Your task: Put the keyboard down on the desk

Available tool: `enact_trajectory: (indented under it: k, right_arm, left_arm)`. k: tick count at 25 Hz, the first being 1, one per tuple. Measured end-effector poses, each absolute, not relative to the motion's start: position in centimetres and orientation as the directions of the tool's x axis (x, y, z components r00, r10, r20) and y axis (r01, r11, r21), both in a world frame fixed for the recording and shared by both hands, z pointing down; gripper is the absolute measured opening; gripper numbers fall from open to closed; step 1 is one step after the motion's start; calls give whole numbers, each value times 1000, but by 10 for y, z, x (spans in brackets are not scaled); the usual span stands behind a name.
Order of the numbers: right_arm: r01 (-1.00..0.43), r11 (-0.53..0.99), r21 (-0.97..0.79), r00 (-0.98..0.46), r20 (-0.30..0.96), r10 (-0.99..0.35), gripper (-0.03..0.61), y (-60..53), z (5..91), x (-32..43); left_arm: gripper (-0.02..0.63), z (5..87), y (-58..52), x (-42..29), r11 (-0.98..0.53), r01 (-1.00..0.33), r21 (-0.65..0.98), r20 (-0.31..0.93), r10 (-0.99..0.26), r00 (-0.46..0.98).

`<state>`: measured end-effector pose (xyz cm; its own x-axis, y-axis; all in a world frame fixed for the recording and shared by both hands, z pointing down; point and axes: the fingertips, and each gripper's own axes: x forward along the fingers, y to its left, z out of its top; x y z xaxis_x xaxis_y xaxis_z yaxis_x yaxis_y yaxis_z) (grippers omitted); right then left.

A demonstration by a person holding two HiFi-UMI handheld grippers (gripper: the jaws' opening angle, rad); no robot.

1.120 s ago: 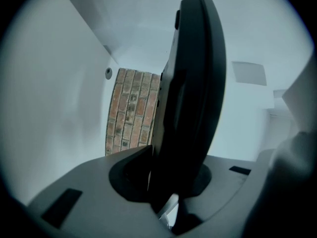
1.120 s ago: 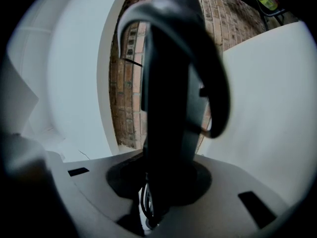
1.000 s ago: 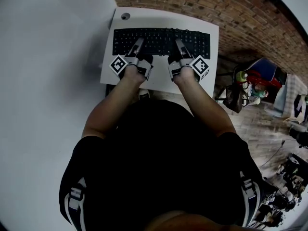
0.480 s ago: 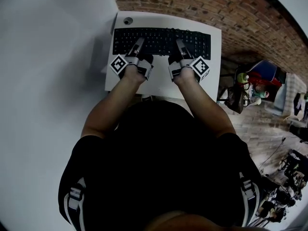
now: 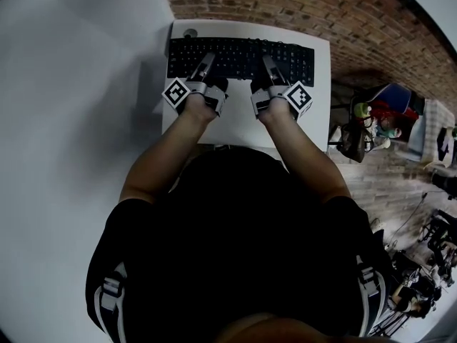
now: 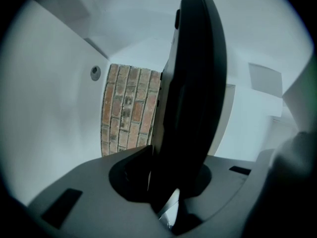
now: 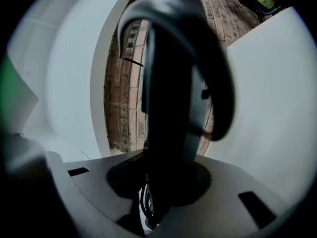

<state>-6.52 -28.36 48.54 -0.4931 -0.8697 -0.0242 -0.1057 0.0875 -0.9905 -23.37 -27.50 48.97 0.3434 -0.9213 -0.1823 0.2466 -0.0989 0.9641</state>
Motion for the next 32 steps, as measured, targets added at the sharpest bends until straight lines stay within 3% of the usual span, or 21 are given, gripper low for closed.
enact_trajectory:
  k: [13, 32]
  right_arm:
    - [-115, 102, -988, -484, -34, -875, 115, -290, 483, -61]
    - [-82, 115, -990, -467, -64, -882, 115, -319, 478, -6]
  left_arm:
    - [87, 484, -283, -232, -108, 249, 962, -194, -916, 351]
    - [87, 476, -313, -175, -113, 220, 969, -191, -907, 376]
